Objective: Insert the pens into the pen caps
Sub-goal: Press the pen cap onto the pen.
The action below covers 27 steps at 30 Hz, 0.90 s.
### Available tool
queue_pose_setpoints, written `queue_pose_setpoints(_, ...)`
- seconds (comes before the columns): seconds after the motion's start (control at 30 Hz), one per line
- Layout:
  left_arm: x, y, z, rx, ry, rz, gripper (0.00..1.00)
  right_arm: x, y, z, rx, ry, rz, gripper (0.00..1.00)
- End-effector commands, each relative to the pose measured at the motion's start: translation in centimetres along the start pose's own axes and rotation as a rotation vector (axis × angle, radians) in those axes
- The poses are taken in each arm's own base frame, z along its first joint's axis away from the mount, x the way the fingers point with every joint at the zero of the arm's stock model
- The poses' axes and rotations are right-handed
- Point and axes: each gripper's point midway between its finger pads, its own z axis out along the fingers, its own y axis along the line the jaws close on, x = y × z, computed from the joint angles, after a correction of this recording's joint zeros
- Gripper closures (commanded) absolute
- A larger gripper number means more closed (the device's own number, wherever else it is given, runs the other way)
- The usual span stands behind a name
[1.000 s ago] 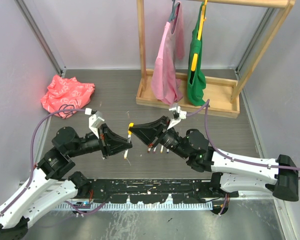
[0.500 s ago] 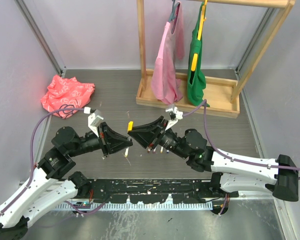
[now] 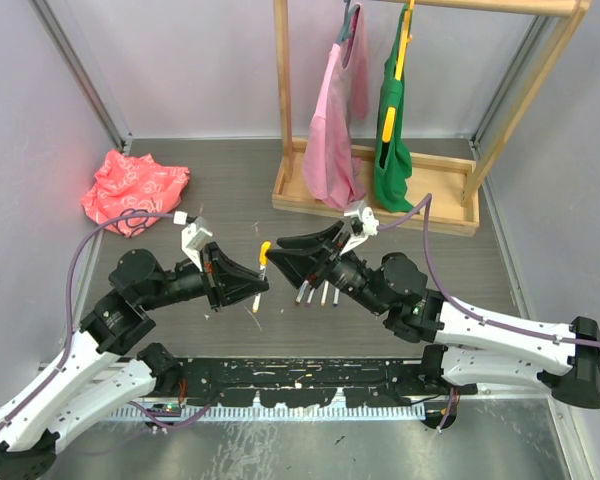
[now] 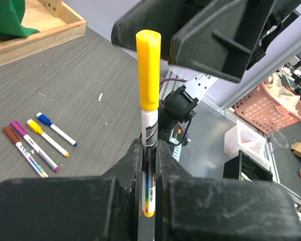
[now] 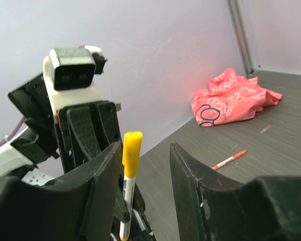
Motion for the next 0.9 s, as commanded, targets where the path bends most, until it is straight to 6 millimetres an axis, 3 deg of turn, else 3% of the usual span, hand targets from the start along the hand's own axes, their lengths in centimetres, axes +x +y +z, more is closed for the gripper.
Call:
queue_pose_setpoints(0.0, -1.3, -1.3, 0.1, 0.055, -0.023, 0.043, 1.0, -4.5, -0.3, 0.5, 0.062, -0.12, -0.026, 0.51)
queue_pose_setpoints(0.2, -1.2, -1.3, 0.2, 0.062, -0.012, 0.04, 1.0, -5.4, 0.6, 1.8, 0.021, -0.139, -0.018, 0.5)
queue_pose_setpoints(0.53, -0.9, -1.2, 0.2, 0.063, 0.001, 0.044, 1.0, -2.9, 2.0, 2.7, -0.085, -0.032, 0.012, 0.56)
queue_pose_setpoints(0.73, -1.0, -1.2, 0.3, 0.062, -0.001, 0.047, 1.0, -1.8, 2.2, 2.2, -0.112, 0.005, 0.036, 0.69)
queue_pose_setpoints(0.87, -1.0, -1.0, 0.4, 0.057, -0.003, 0.042, 1.0, -1.5, 2.3, 1.9, -0.124, 0.012, 0.054, 0.83)
